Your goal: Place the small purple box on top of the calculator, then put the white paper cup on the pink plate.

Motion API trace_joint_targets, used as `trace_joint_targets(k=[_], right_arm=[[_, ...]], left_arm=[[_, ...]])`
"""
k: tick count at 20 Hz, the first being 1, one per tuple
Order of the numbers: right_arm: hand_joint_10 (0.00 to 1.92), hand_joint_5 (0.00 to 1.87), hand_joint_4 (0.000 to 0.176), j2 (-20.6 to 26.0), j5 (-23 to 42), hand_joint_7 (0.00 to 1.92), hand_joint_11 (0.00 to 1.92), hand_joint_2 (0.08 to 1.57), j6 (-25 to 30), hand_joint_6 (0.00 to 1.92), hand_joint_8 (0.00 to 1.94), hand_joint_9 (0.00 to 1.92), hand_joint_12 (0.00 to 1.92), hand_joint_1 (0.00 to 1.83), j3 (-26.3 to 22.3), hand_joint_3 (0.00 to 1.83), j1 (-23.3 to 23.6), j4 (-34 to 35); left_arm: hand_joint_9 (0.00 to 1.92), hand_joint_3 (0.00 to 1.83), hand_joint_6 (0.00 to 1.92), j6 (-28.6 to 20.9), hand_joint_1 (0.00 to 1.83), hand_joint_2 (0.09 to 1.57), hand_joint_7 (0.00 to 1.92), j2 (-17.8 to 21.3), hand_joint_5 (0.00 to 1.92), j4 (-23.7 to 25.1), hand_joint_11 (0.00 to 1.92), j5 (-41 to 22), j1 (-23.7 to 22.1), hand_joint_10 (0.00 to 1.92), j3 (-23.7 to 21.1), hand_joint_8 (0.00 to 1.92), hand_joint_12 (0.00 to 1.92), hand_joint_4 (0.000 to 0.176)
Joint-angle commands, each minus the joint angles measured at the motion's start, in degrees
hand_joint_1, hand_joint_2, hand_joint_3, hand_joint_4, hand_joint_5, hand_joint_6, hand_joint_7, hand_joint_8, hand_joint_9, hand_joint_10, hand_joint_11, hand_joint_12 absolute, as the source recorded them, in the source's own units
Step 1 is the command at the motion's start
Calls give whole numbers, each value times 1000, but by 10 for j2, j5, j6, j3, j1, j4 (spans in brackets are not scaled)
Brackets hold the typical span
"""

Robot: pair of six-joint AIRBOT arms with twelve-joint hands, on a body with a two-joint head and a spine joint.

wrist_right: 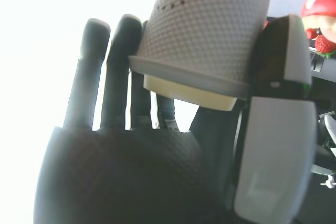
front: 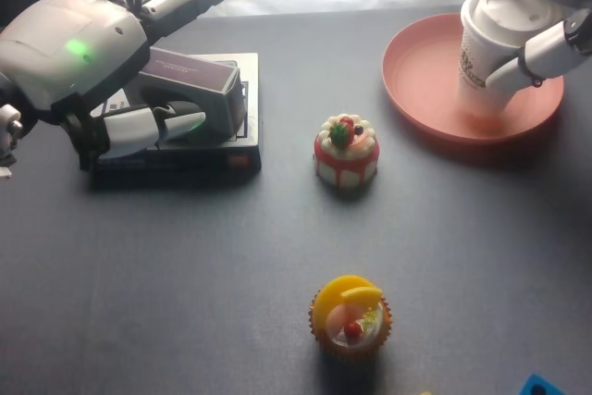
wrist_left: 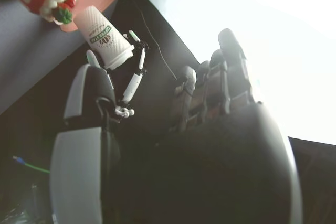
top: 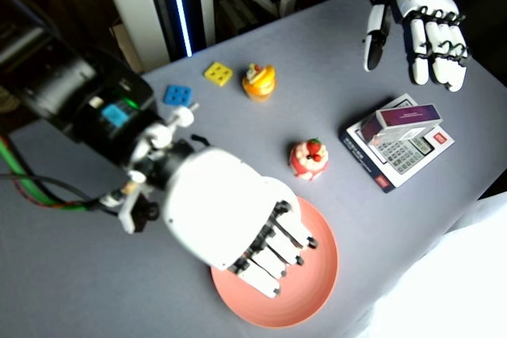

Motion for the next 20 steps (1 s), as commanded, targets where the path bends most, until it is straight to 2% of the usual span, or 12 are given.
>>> trace_joint_targets(k=[1,2,3,4,7,8,9,11,14,17,19,20], right_arm=[[1649,376,0,-3,59,525,592,1071,0,783,1053,593,1921,1057,5,0,8,3],[1544,342,0,-6,57,485,395,1081,0,769,904,514,1921,1026,9,0,8,7],[1471,326,0,-8,56,487,300,1093,0,722,779,474,1914,1005,12,2,8,12],[1392,313,0,-10,54,488,292,1098,0,601,615,450,1886,983,17,3,8,16],[987,260,0,-21,47,435,112,1118,0,175,139,295,1688,984,28,4,8,24],[905,237,0,-24,47,396,36,1122,0,100,61,249,1686,982,30,3,8,28],[853,183,0,-25,47,321,6,1114,0,60,16,169,1687,959,30,0,7,31],[503,44,0,-26,47,29,0,1092,0,3,0,33,1478,894,30,0,3,34],[398,0,3,-26,47,0,0,1059,0,0,0,49,1402,877,27,0,3,34],[174,0,38,-20,47,0,0,989,0,0,0,14,1098,830,20,0,3,34],[151,0,37,-13,49,0,0,988,0,0,0,28,1079,802,14,0,3,34],[148,0,38,-10,51,0,0,997,0,0,0,42,1136,795,11,0,3,34]], left_arm=[[0,0,0,0,912,1170,0,-4,97,0,0,-77,-6,0,2,0,278,40],[0,0,2,-1,927,1165,0,-4,101,0,0,-78,-6,0,2,0,267,33],[0,0,2,-1,901,1168,0,-4,98,0,0,-81,-6,0,2,0,393,40],[0,2,2,-3,872,1179,0,-5,103,0,0,-84,-6,0,2,0,451,29],[0,3,0,-6,841,1183,0,-4,90,0,0,-89,-4,0,2,0,459,69],[0,4,0,-7,838,1186,0,-4,84,0,0,-91,-3,0,2,0,457,72],[0,2,0,-8,848,1185,0,-4,83,0,0,-91,-3,0,2,0,420,66],[0,1,1,-8,870,1189,0,-5,87,-1,0,-93,-3,0,2,0,361,53],[0,0,2,-8,858,1204,0,-4,60,-6,0,-96,0,0,2,0,147,73],[0,0,0,-8,873,1200,0,-4,58,-8,0,-96,1,0,2,0,183,74],[0,0,3,-8,886,1194,0,-4,67,-9,0,-97,1,0,2,0,225,53],[0,0,0,-8,892,1193,0,-4,62,-10,0,-98,2,0,2,0,223,51]])
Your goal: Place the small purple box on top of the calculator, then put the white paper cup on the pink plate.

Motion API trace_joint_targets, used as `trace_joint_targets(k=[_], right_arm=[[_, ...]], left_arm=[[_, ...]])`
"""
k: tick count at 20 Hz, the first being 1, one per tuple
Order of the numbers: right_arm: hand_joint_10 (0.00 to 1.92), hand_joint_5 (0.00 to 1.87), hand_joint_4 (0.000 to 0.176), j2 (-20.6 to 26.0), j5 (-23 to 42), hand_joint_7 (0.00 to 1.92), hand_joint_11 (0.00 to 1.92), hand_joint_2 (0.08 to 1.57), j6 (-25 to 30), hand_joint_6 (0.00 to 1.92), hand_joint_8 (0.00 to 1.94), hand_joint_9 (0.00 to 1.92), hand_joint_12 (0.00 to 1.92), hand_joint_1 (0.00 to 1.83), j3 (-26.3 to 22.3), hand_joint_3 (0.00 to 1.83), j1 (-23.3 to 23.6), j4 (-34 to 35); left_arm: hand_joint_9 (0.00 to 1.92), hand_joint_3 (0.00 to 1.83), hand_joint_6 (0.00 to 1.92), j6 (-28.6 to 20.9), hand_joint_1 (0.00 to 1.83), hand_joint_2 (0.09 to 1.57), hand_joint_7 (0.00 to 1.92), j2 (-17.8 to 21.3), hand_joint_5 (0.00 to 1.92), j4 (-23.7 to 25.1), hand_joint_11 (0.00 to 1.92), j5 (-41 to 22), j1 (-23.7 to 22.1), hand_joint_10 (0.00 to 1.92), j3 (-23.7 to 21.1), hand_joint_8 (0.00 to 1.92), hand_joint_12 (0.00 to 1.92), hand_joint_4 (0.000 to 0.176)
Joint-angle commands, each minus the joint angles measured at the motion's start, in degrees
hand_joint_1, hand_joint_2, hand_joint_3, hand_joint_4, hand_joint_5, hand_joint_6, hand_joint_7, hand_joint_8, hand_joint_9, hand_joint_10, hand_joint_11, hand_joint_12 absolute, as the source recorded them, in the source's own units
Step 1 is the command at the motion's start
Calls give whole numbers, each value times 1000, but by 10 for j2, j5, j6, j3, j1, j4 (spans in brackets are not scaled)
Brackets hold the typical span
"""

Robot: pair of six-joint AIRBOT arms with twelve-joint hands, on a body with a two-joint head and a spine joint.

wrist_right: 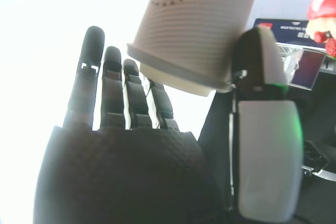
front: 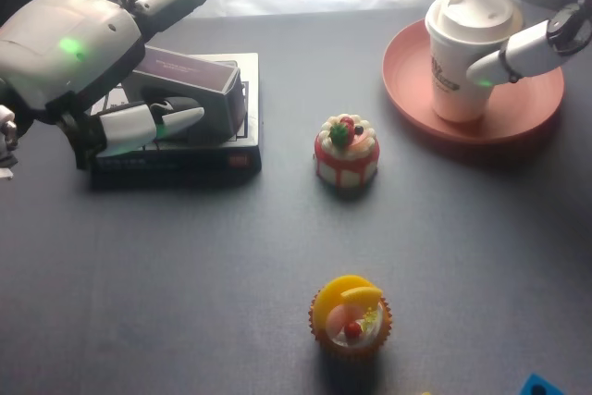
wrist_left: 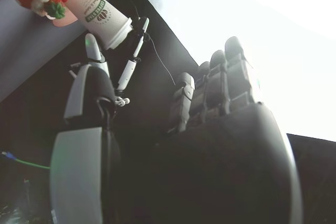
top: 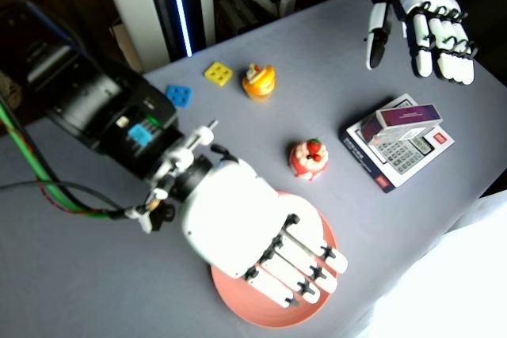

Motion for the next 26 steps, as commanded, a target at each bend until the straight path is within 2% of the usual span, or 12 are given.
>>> trace_joint_targets(k=[1,4,6,9,10,12,13,15,20,22,24,26], right_arm=[[128,0,44,5,68,0,0,995,0,0,0,23,1089,787,0,0,4,0],[0,0,44,14,75,0,0,946,0,0,0,0,261,738,-17,0,4,-8],[0,0,47,26,89,0,0,950,0,0,0,0,763,679,-42,0,4,-19],[0,0,48,63,110,0,0,965,0,0,0,0,926,560,-85,0,4,-35],[0,0,34,73,116,0,0,982,0,0,0,0,860,581,-96,0,4,-39],[0,0,27,105,140,0,0,972,0,0,0,0,34,545,-135,0,1,-57],[0,0,0,123,155,0,0,929,0,0,0,0,6,532,-156,0,-4,-66],[0,0,10,165,210,0,0,961,0,0,0,0,0,553,-206,0,-26,-78],[0,0,0,280,407,0,7,1103,1,0,0,0,204,480,-328,10,-128,-79],[0,0,51,311,484,0,0,1082,0,0,0,0,250,453,-365,0,-176,-79],[0,0,11,323,533,0,0,1152,0,0,0,0,16,599,-384,20,-208,-74],[0,0,14,332,614,0,0,1150,0,0,0,0,0,570,-405,13,-261,-57]], left_arm=[[0,0,0,-1,896,1193,0,-3,59,-2,0,-73,-6,0,2,0,224,48],[0,0,0,-2,899,1189,0,-2,57,-4,0,-76,-3,0,1,0,217,55],[0,0,4,-2,902,1189,0,-2,66,-6,0,-76,-2,0,0,0,215,39],[0,0,5,-2,922,1181,0,-2,87,-12,0,-80,3,0,-1,0,144,43],[0,0,2,-2,929,1183,0,-1,86,-14,0,-81,6,0,-2,0,46,37],[0,0,1,-3,915,1179,0,3,75,-18,1,-90,14,0,-5,0,6,49],[0,0,0,-4,922,1179,0,4,69,-20,0,-96,17,0,-7,0,1,54],[0,4,0,-8,891,1190,0,7,62,-20,48,-110,24,0,-12,0,25,22],[0,21,1,-21,656,1265,0,15,34,-26,2,-175,50,0,-27,0,5,50],[0,20,1,-24,607,1278,0,19,29,-39,6,-213,67,0,-34,0,3,70],[0,18,1,-30,503,1285,0,22,5,-47,27,-243,82,0,-40,0,13,71],[0,18,0,-38,523,1300,0,26,0,-61,0,-290,105,0,-47,0,0,70]])
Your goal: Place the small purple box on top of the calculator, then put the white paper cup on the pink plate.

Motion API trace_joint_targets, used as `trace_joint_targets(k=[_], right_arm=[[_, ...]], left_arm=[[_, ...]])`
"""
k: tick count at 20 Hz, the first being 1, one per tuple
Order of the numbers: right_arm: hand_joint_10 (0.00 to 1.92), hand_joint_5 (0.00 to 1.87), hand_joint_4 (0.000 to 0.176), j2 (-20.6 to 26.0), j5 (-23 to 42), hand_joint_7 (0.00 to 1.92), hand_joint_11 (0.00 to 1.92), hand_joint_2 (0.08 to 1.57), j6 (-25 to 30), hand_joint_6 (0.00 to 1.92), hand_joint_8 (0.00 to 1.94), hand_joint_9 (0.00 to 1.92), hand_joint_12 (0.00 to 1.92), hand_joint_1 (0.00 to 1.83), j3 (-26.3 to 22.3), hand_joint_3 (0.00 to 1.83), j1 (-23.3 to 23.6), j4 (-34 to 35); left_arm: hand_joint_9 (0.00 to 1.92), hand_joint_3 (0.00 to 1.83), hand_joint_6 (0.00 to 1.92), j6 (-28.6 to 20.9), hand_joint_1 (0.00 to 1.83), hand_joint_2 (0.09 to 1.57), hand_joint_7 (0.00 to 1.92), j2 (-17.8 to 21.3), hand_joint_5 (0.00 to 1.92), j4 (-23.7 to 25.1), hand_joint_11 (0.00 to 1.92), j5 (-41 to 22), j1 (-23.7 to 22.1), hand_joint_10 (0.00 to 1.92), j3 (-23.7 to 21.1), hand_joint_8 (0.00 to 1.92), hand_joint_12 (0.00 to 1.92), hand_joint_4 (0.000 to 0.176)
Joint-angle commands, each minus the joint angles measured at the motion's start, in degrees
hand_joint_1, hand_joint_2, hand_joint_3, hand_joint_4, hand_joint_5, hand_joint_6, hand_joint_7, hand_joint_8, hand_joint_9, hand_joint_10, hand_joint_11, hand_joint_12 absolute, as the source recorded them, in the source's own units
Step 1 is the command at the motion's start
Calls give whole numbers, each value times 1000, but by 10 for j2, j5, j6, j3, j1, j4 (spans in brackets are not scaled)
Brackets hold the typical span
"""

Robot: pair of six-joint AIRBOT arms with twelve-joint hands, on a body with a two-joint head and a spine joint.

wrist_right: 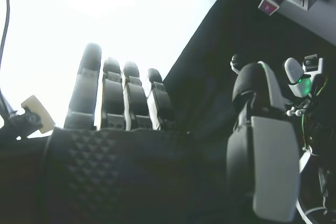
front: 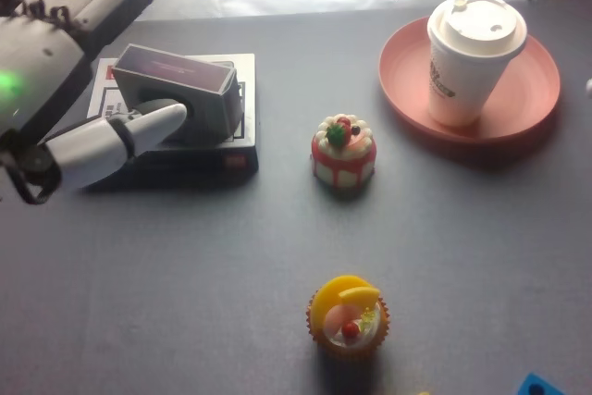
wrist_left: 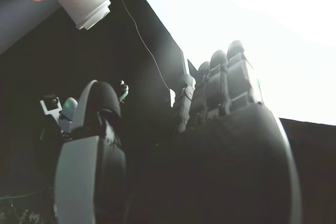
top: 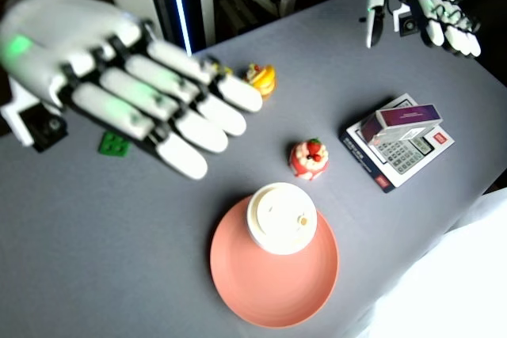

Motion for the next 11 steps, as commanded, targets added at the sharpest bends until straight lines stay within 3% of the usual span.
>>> trace_joint_targets(k=[1,2,3,4,5,6,7,8,9,10,11], right_arm=[[0,0,6,9,135,0,0,1146,1,0,0,0,0,550,-5,10,-9,19],[0,0,0,14,180,0,0,1143,1,0,0,0,0,529,-15,8,-34,28],[0,0,8,22,226,0,0,1138,1,0,0,0,0,519,-24,5,-64,39],[0,0,14,27,268,0,0,1151,1,0,0,0,0,532,-32,10,-92,51],[0,0,23,34,310,0,0,1163,0,0,0,0,0,541,-39,15,-127,64],[0,0,42,38,343,0,0,1172,0,0,0,0,0,535,-45,17,-158,74],[0,0,36,44,377,0,0,1183,0,0,0,0,0,530,-52,20,-188,83],[0,0,26,53,380,0,0,1186,1,0,0,0,0,539,-61,18,-199,93],[0,0,14,54,379,0,0,1180,0,0,0,0,0,538,-59,15,-199,93],[0,0,0,54,380,0,0,1196,0,0,0,0,0,545,-59,21,-199,93],[0,0,0,55,380,0,0,1215,0,0,0,0,0,547,-60,26,-196,93]], left_arm=[[0,15,0,-2,518,1300,0,4,0,-9,0,-113,-3,0,-4,0,0,71],[0,13,0,-4,477,1301,0,4,0,-14,0,-138,2,0,-7,0,0,63],[0,10,0,-6,464,1298,0,4,0,-18,0,-164,6,0,-11,0,0,77],[0,13,0,-6,411,1307,0,3,0,-19,0,-179,7,0,-13,0,0,134],[0,16,0,-6,383,1321,0,2,0,-19,0,-193,8,0,-14,0,0,152],[0,15,0,-6,427,1330,0,0,0,-19,0,-202,8,0,-16,0,0,160],[0,22,0,-6,400,1355,0,-2,0,-18,0,-212,8,0,-17,0,0,131],[0,30,0,-6,355,1389,0,-2,0,-18,0,-225,8,0,-19,0,0,128],[0,25,0,-6,344,1437,0,-2,0,-18,0,-236,8,0,-20,0,0,138],[0,0,0,-6,365,1369,0,-2,0,-19,0,-242,8,0,-21,0,0,168],[0,0,0,-6,368,1351,0,-3,0,-18,0,-247,9,0,-21,0,0,174]])
